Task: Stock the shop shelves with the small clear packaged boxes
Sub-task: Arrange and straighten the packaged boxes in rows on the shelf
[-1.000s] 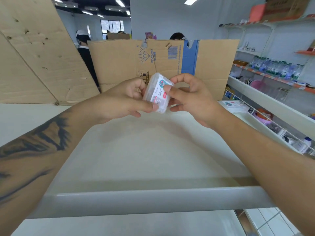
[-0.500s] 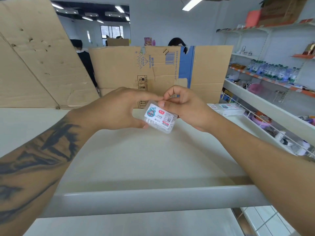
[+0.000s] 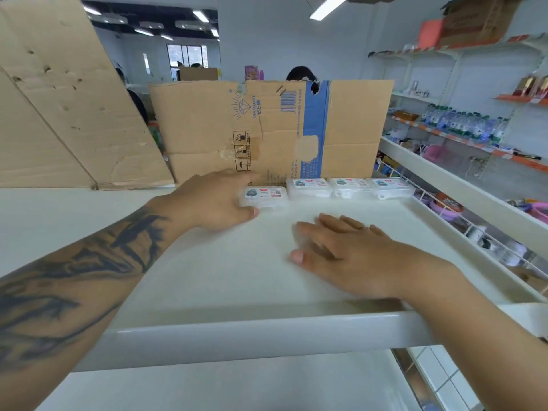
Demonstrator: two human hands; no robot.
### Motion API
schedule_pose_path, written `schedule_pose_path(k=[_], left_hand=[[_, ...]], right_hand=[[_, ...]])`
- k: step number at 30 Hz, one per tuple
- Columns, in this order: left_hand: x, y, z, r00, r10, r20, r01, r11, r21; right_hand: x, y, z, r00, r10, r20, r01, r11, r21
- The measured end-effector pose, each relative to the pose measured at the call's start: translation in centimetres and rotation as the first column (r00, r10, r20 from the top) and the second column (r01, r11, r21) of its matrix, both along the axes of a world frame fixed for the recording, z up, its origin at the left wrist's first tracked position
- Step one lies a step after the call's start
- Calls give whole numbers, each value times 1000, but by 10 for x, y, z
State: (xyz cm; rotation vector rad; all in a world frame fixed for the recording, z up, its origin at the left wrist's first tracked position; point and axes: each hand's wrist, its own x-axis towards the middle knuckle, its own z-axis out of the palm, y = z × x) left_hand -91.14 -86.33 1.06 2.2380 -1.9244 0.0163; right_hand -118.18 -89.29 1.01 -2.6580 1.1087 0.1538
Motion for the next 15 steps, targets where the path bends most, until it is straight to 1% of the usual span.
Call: schedule_pose_path(k=[2, 3, 5, 7, 10, 12, 15], left_hand=[[-9, 6, 5, 998, -55, 26, 56, 998, -33], [-15, 9, 7, 996, -76, 50, 77, 997, -19], [-22, 11, 6, 989, -96, 110, 89, 994, 60], [-29, 11, 4, 984, -99, 146, 79, 987, 138], [-35, 6, 3, 989, -95, 116, 69, 975, 212], [-38, 0, 2, 989, -66, 134, 33, 972, 234], [-41, -8, -1, 987, -14, 158, -21, 975, 221]], right_hand=[[-3, 6, -8, 1000, -2, 2, 2, 1000, -13], [-3, 5, -9, 1000, -4, 5, 4, 1000, -24], [-1, 3, -11, 1000, -9, 15, 10, 999, -35], [-1, 2, -13, 1000, -4, 17, 5, 999, -45], [-1, 1, -15, 1000, 5, 21, -4, 998, -63], [-1, 1, -15, 1000, -1, 29, 3, 998, -58], [-1, 1, -15, 1000, 2, 25, -1, 998, -55]])
